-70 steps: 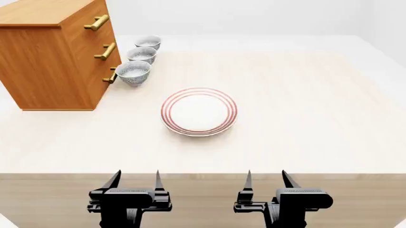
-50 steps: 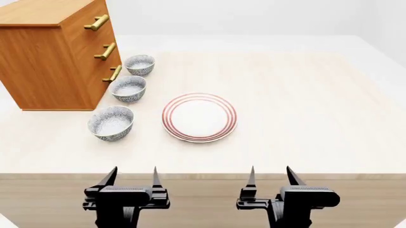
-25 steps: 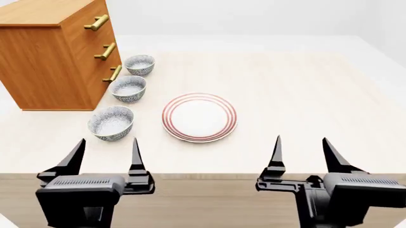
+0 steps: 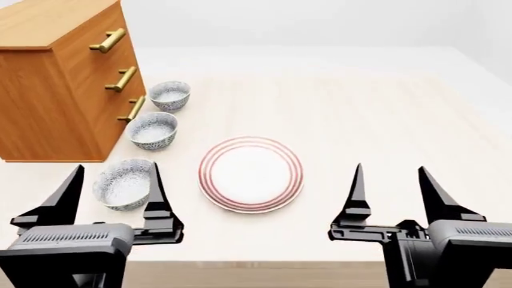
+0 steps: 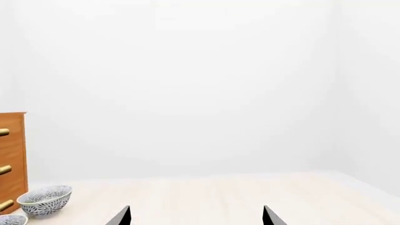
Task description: Put the bowl in the middle on the plate.
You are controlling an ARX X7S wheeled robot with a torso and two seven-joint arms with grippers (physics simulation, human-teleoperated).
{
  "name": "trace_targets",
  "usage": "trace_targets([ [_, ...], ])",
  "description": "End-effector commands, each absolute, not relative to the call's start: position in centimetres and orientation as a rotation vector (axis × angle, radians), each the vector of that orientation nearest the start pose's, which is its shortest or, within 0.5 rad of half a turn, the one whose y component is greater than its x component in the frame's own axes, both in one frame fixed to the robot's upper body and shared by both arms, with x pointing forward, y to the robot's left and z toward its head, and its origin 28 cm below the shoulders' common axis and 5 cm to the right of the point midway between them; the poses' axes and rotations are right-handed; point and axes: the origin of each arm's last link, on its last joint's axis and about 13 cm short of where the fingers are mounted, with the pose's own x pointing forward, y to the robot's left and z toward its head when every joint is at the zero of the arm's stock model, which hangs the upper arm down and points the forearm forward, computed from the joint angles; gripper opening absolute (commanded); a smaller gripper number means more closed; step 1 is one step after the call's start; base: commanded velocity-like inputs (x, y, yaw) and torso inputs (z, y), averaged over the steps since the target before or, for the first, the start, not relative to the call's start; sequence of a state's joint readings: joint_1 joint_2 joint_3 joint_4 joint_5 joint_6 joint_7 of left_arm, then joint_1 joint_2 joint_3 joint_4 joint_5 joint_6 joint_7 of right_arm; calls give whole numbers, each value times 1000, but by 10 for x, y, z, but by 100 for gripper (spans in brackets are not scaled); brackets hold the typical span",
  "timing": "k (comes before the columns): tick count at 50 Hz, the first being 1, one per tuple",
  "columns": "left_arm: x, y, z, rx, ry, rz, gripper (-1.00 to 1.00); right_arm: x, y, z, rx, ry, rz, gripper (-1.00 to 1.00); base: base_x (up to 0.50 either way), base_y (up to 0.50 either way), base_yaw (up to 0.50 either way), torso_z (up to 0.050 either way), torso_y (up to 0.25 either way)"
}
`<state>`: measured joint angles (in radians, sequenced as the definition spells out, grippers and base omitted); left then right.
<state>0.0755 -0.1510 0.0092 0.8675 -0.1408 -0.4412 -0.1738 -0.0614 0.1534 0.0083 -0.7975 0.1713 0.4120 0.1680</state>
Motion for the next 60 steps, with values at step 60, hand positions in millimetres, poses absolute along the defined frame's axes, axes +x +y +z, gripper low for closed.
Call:
trace_targets([
  [60,155,212,154,-3,-365,14,100,167,-110,140,37,-315,-34,100,308,131,0,0,0],
])
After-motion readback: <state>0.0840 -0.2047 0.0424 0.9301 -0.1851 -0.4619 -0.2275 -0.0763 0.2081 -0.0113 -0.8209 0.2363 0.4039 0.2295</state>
